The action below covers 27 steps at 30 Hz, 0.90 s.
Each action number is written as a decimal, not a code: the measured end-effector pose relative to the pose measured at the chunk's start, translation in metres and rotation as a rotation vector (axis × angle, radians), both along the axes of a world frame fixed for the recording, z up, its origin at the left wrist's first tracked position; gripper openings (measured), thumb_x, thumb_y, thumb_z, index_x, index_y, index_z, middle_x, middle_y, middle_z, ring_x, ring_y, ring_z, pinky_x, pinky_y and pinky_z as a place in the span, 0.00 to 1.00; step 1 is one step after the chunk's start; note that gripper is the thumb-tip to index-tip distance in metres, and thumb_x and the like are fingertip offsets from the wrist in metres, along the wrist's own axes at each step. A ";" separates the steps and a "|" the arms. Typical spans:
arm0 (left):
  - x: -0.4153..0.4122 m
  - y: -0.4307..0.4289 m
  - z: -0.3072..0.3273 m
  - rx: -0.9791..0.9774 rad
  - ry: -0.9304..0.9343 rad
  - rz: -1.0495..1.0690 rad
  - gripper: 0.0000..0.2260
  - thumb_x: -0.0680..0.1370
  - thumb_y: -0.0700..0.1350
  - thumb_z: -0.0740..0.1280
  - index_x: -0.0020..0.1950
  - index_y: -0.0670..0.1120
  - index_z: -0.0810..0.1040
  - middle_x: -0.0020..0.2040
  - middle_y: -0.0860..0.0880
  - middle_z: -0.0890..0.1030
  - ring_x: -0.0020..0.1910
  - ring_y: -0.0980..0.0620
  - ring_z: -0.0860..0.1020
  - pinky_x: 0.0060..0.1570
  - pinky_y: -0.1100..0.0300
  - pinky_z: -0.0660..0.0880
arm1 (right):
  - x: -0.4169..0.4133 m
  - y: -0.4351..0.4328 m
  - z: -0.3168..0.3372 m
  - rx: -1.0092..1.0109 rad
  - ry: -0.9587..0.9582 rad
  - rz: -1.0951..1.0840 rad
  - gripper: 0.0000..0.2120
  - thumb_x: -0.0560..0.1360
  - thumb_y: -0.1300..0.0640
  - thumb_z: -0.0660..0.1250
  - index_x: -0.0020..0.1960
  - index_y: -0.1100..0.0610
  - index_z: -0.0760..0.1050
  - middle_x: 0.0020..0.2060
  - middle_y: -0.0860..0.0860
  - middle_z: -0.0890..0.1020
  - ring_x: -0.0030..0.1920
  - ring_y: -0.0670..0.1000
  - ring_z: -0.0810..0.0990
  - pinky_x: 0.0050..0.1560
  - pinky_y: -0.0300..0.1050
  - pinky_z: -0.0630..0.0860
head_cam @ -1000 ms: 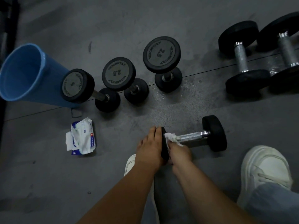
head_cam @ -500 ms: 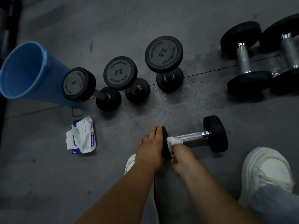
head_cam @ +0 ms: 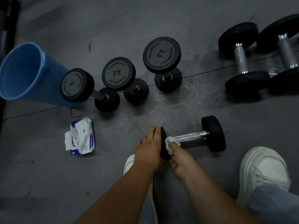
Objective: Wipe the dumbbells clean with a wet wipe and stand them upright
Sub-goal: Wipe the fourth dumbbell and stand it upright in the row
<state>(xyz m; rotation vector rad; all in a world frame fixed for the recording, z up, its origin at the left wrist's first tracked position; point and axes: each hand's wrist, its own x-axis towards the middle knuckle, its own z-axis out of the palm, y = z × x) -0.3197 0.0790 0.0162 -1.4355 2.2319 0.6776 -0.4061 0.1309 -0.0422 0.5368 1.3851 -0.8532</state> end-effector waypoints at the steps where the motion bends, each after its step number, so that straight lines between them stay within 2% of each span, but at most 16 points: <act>1: 0.000 0.000 0.000 0.002 -0.002 -0.001 0.50 0.69 0.56 0.75 0.80 0.50 0.45 0.80 0.49 0.50 0.73 0.45 0.65 0.71 0.50 0.63 | 0.001 0.002 0.000 0.012 0.038 0.010 0.23 0.71 0.45 0.74 0.58 0.61 0.80 0.47 0.56 0.85 0.44 0.54 0.83 0.45 0.46 0.79; 3: 0.000 -0.001 0.001 0.005 -0.004 0.000 0.50 0.69 0.55 0.75 0.80 0.50 0.45 0.80 0.48 0.50 0.73 0.44 0.65 0.71 0.50 0.62 | 0.004 0.005 -0.003 0.068 0.155 0.072 0.35 0.62 0.36 0.77 0.55 0.64 0.80 0.45 0.57 0.85 0.42 0.56 0.84 0.45 0.49 0.81; 5: 0.001 -0.001 0.001 0.004 -0.003 -0.001 0.49 0.70 0.55 0.75 0.80 0.50 0.45 0.80 0.48 0.50 0.73 0.44 0.65 0.71 0.50 0.63 | 0.006 0.010 -0.003 0.136 0.318 0.247 0.48 0.53 0.26 0.73 0.55 0.64 0.78 0.47 0.58 0.84 0.45 0.57 0.84 0.48 0.51 0.82; 6: 0.001 -0.001 0.001 0.003 0.001 -0.001 0.49 0.70 0.55 0.75 0.80 0.50 0.46 0.80 0.48 0.51 0.72 0.44 0.65 0.71 0.50 0.63 | 0.006 0.012 -0.004 0.146 0.379 0.330 0.49 0.52 0.23 0.70 0.55 0.63 0.78 0.48 0.58 0.84 0.46 0.56 0.84 0.48 0.51 0.82; 8: 0.001 -0.001 0.001 0.000 0.007 -0.001 0.49 0.70 0.55 0.75 0.80 0.49 0.46 0.79 0.48 0.51 0.72 0.44 0.65 0.71 0.50 0.63 | 0.000 0.012 0.000 0.080 0.421 0.414 0.43 0.58 0.24 0.68 0.51 0.63 0.81 0.44 0.59 0.85 0.42 0.55 0.83 0.46 0.50 0.82; 10: 0.001 -0.001 0.001 0.006 0.003 -0.002 0.49 0.70 0.56 0.74 0.80 0.49 0.46 0.79 0.48 0.51 0.72 0.44 0.66 0.71 0.50 0.63 | -0.003 0.005 0.008 -0.022 0.421 0.373 0.28 0.71 0.36 0.69 0.48 0.63 0.82 0.40 0.58 0.84 0.38 0.54 0.82 0.43 0.48 0.79; 12: 0.001 -0.002 0.000 0.005 0.002 0.000 0.49 0.69 0.55 0.75 0.80 0.49 0.46 0.79 0.49 0.51 0.71 0.43 0.66 0.70 0.50 0.63 | -0.004 0.000 0.015 -0.048 0.333 0.152 0.13 0.76 0.52 0.70 0.48 0.63 0.81 0.38 0.56 0.83 0.34 0.50 0.81 0.36 0.40 0.76; 15: 0.001 -0.001 0.000 -0.004 0.017 0.012 0.49 0.68 0.55 0.75 0.80 0.50 0.48 0.78 0.49 0.53 0.70 0.44 0.67 0.69 0.50 0.64 | -0.003 -0.008 0.024 -0.026 0.154 -0.136 0.03 0.78 0.63 0.67 0.47 0.62 0.75 0.31 0.53 0.75 0.19 0.41 0.72 0.19 0.33 0.66; 17: 0.001 -0.001 -0.002 -0.007 0.022 0.015 0.49 0.68 0.54 0.75 0.79 0.50 0.48 0.78 0.50 0.53 0.70 0.45 0.68 0.69 0.50 0.64 | -0.001 -0.011 0.023 -0.006 0.108 -0.212 0.03 0.77 0.64 0.68 0.48 0.62 0.74 0.30 0.53 0.73 0.16 0.41 0.69 0.17 0.32 0.62; 21: 0.001 0.002 -0.003 -0.016 0.025 0.023 0.48 0.69 0.55 0.74 0.79 0.50 0.48 0.78 0.49 0.53 0.70 0.45 0.67 0.69 0.50 0.64 | 0.004 -0.017 0.015 -0.004 0.161 -0.246 0.19 0.71 0.59 0.76 0.57 0.65 0.74 0.31 0.54 0.76 0.18 0.43 0.69 0.17 0.33 0.62; 25: 0.000 0.001 -0.003 -0.032 0.043 0.028 0.46 0.70 0.56 0.74 0.79 0.51 0.49 0.78 0.50 0.54 0.70 0.45 0.68 0.68 0.51 0.65 | 0.000 -0.027 0.011 0.004 0.164 -0.230 0.14 0.70 0.54 0.77 0.44 0.61 0.74 0.26 0.52 0.71 0.17 0.44 0.63 0.17 0.34 0.59; 27: 0.000 0.002 -0.005 -0.025 0.047 0.031 0.47 0.69 0.56 0.74 0.79 0.51 0.49 0.78 0.50 0.54 0.69 0.46 0.69 0.68 0.50 0.66 | 0.003 -0.021 0.010 -0.005 0.194 -0.225 0.13 0.71 0.56 0.76 0.47 0.61 0.75 0.28 0.52 0.74 0.19 0.44 0.66 0.19 0.34 0.61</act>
